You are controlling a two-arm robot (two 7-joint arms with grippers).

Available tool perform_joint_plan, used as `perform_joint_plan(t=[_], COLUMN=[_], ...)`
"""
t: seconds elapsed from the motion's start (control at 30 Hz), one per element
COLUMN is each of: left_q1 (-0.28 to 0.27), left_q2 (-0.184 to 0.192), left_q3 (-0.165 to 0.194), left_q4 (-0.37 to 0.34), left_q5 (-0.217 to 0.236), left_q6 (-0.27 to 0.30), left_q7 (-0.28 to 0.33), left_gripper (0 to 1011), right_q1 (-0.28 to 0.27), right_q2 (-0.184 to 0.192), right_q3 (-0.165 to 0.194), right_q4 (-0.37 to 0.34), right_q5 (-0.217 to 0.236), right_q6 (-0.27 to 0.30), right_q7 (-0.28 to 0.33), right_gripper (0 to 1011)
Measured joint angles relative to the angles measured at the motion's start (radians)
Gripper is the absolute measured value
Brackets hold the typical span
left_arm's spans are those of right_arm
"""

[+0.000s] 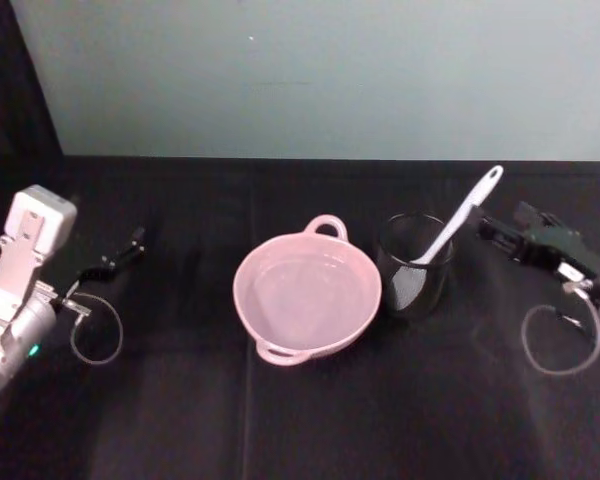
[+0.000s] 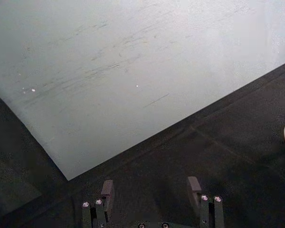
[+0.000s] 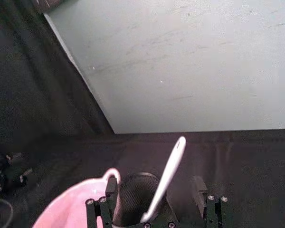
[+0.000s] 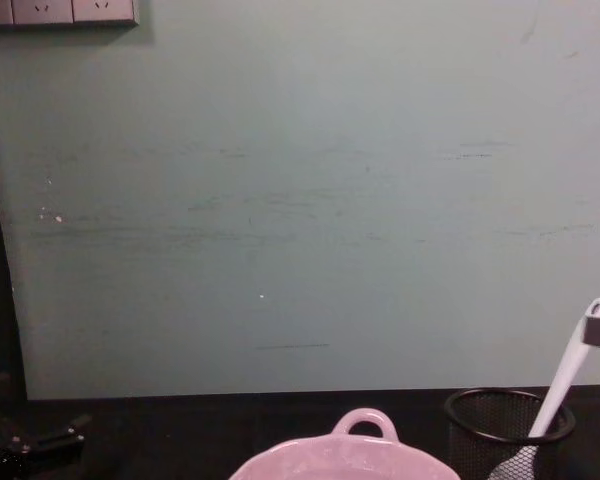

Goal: Use the one hand to pick up the spoon and stir the clear water in the bowl.

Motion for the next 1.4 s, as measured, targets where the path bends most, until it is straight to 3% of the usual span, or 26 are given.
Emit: perform_joint_plan(t=[0.13,0.23,0.37,0.47,0.7,0.93,1.07,1.4], left_q1=[0.0,0.0,0.0,0.0,0.0,0.0,0.0,0.0], left_q2=[0.0,0.0,0.0,0.0,0.0,0.0,0.0,0.0], left_q3=[0.0,0.0,0.0,0.0,0.0,0.0,0.0,0.0], left_q4=[0.0,0.0,0.0,0.0,0.0,0.0,0.0,0.0], left_q5=[0.0,0.0,0.0,0.0,0.0,0.0,0.0,0.0], left_q6=[0.0,0.0,0.0,0.0,0.0,0.0,0.0,0.0], left_q7=[0.0,0.0,0.0,0.0,0.0,0.0,0.0,0.0], left_gripper=[1011,1011,1011,1011,1011,1011,1011,1011], right_q1=[-0.057,-0.086,-0.082,-0.048,0.061,0.149,0.17,0.19], right_q2=[0.042,0.076,0.1,0.099,0.044,-0.038,-0.066,-0.103], right_q3=[0.027,0.041,0.035,0.008,-0.072,-0.129,-0.143,-0.153], right_q4=[-0.059,-0.091,-0.095,-0.066,0.069,0.228,0.28,0.349], right_q5=[-0.027,-0.074,-0.14,-0.196,-0.328,-0.469,-0.51,-0.543], right_q6=[0.018,0.05,0.1,0.119,0.058,-0.164,-0.214,-0.228], right_q7=[-0.049,-0.111,-0.171,-0.193,-0.19,-0.156,-0.154,-0.124], right_gripper=[1002,1003,1003,1002,1003,1003,1002,1002])
